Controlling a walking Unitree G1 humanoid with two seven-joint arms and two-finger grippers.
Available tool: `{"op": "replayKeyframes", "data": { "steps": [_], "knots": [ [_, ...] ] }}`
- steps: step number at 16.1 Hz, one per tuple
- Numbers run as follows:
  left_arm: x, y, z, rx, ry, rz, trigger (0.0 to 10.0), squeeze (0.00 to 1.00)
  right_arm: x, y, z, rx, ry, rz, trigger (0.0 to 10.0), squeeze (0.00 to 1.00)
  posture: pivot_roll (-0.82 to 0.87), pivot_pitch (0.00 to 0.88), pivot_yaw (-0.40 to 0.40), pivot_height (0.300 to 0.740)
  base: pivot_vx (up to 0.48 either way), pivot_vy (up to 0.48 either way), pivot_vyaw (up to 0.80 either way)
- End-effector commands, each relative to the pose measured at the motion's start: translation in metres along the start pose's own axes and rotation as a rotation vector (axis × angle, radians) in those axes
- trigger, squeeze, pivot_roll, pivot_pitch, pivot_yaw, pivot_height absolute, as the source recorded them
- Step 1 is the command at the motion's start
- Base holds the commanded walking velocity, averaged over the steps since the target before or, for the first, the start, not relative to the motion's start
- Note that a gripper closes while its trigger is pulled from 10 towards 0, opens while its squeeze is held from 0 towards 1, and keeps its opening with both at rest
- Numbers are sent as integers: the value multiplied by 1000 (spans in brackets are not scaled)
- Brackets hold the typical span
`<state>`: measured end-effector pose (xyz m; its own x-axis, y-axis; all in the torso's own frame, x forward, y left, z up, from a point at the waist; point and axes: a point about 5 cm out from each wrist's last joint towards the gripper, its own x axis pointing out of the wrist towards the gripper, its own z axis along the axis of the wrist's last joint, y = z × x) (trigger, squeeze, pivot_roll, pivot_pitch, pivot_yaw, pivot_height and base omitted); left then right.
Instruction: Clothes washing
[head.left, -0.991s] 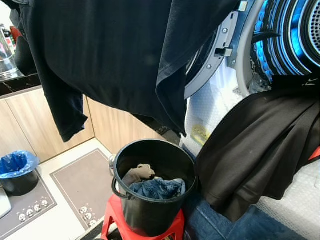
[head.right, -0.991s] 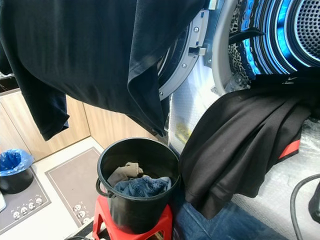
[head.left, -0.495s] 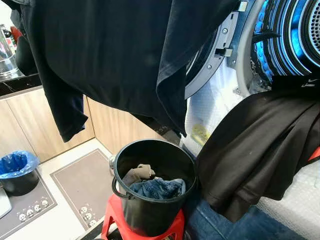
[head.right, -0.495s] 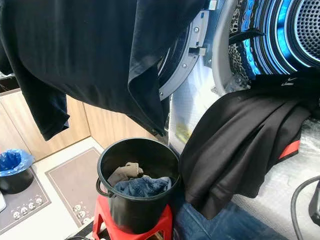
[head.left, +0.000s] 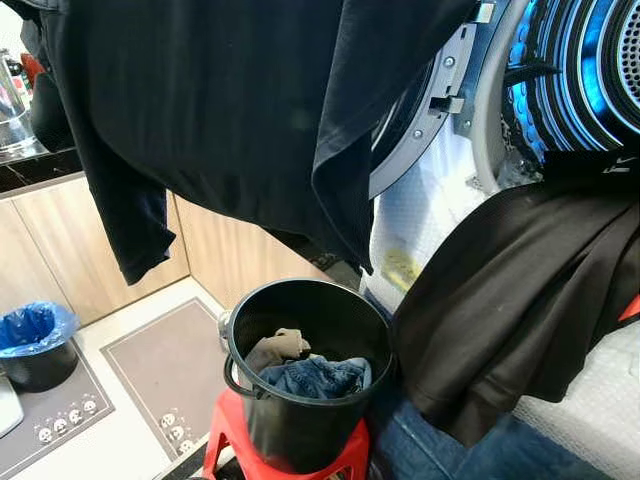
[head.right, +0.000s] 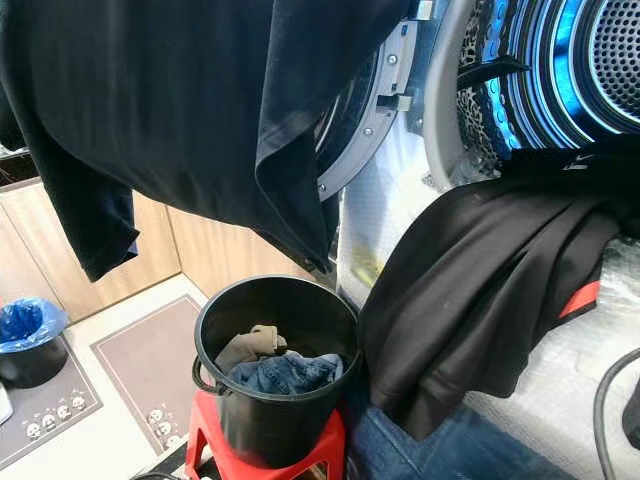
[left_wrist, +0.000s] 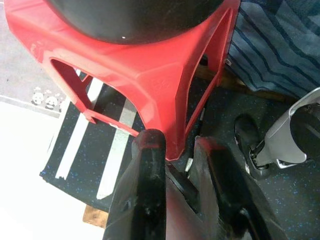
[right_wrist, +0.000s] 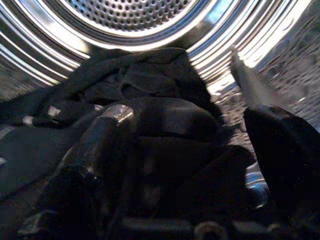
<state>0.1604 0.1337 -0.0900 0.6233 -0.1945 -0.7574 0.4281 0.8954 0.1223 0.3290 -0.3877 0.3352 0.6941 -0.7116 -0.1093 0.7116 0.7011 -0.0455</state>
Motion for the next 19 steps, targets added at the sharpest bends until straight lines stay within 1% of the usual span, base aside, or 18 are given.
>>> {"op": "replayKeyframes", "data": {
  "steps": [1,2,3,4,5,6,9,10,11,12,13,14,15,17,18,19],
  "knots": [
    [-7,-4,-23,12,106,-25,10000,0,-3,-4,5,44,-9,12,10000,0,-44,17,-69,740,0,0,0],
    [-6,-4,-23,13,105,-26,10000,0,-4,-4,5,34,-19,15,10000,0,-46,18,-67,740,0,0,0],
    [-6,-4,-23,14,104,-28,10000,0,-6,-2,7,72,-76,77,10000,0,-46,18,-67,740,0,0,0],
    [-6,-4,-22,14,104,-27,10000,0,-8,2,8,144,-84,148,10000,0,-45,19,-68,740,0,0,0],
    [-6,-4,-22,14,104,-27,10000,0,-10,6,10,187,-110,229,10000,0,-45,18,-69,740,0,0,0],
    [-6,-4,-23,14,104,-28,10000,0,-16,13,12,194,-149,344,10000,0,-45,19,-68,740,0,0,0],
    [-7,-4,-24,15,108,-28,10000,0,-30,27,18,189,-231,514,10000,0,-49,19,-67,740,0,0,0],
    [-7,-5,-24,17,109,-30,10000,0,-51,43,19,192,-287,719,10000,0,-50,18,-66,740,0,0,0],
    [-7,-5,-24,17,109,-30,10000,0,-53,44,19,194,-290,736,10000,0,-50,18,-66,740,0,0,0],
    [-6,-5,-23,17,106,-30,10000,0,-66,50,13,148,-329,863,10000,0,-51,17,-66,740,0,0,0],
    [-6,-5,-22,16,105,-31,10000,0,-74,52,5,97,-333,937,10000,0,-50,17,-66,740,0,0,0],
    [-6,-5,-22,16,105,-30,10000,0,-76,49,1,72,-345,959,10000,0,-52,17,-64,740,0,0,0],
    [-6,-5,-22,17,105,-31,10000,0,-78,43,-5,49,-356,991,10000,0,-54,18,-63,740,0,0,0],
    [-6,-5,-23,18,107,-33,10000,0,-86,37,-11,35,-370,1054,10000,0,-58,19,-60,740,0,0,0],
    [-7,-5,-24,21,109,-36,10000,0,-97,31,-16,20,-401,1129,10000,0,-65,20,-56,740,0,0,0],
    [-7,-5,-24,23,109,-38,10000,0,-103,24,-20,20,-407,1186,10000,0,-67,20,-55,740,0,0,0]
  ]
}}
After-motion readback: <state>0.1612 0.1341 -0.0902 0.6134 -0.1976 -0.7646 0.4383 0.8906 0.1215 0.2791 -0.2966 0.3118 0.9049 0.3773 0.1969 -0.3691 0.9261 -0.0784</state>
